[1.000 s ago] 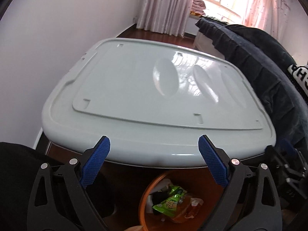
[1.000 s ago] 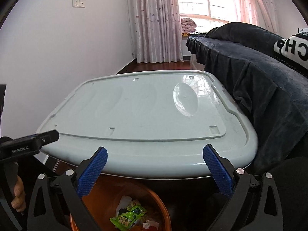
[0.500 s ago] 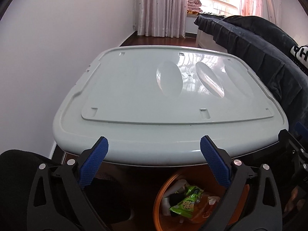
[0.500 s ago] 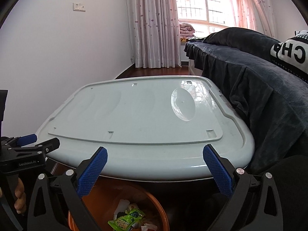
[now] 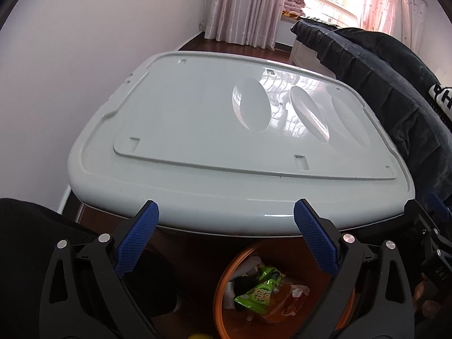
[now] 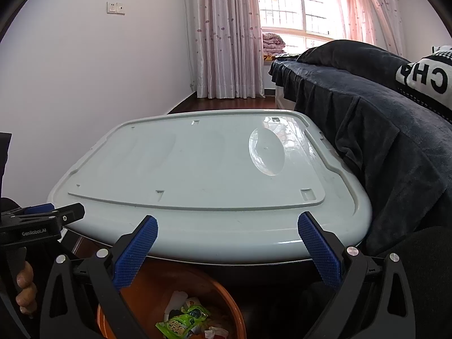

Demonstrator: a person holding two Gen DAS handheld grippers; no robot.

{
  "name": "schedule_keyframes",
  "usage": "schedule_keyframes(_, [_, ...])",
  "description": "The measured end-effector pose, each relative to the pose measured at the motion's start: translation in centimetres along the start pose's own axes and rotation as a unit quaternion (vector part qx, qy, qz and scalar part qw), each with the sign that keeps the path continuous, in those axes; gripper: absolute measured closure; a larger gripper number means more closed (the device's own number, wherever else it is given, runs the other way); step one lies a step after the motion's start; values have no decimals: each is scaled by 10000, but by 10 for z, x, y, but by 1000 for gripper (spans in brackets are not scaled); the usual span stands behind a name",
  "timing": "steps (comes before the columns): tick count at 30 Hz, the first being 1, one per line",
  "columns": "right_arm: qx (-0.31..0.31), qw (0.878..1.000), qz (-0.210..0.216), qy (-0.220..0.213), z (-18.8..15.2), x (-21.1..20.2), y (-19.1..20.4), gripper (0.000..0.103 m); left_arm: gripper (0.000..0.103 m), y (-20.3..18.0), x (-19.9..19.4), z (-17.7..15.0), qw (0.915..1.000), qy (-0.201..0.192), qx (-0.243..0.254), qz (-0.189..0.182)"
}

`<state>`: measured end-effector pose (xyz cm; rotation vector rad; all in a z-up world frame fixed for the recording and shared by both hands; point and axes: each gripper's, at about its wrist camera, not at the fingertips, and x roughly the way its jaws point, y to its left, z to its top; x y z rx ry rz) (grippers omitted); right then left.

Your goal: Collect trash

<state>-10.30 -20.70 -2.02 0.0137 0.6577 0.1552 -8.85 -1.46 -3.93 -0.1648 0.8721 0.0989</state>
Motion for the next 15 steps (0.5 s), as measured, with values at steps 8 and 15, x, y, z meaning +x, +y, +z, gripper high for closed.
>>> schedule_keyframes(8, [-18, 10000, -9, 6, 0, 0, -2, 5, 9, -2, -6, 1, 9999, -146, 25, 15])
schedule_keyframes(15, [-25, 10000, -18, -2, -1, 0, -4, 5, 9, 0, -1, 1, 10000, -20, -15, -42])
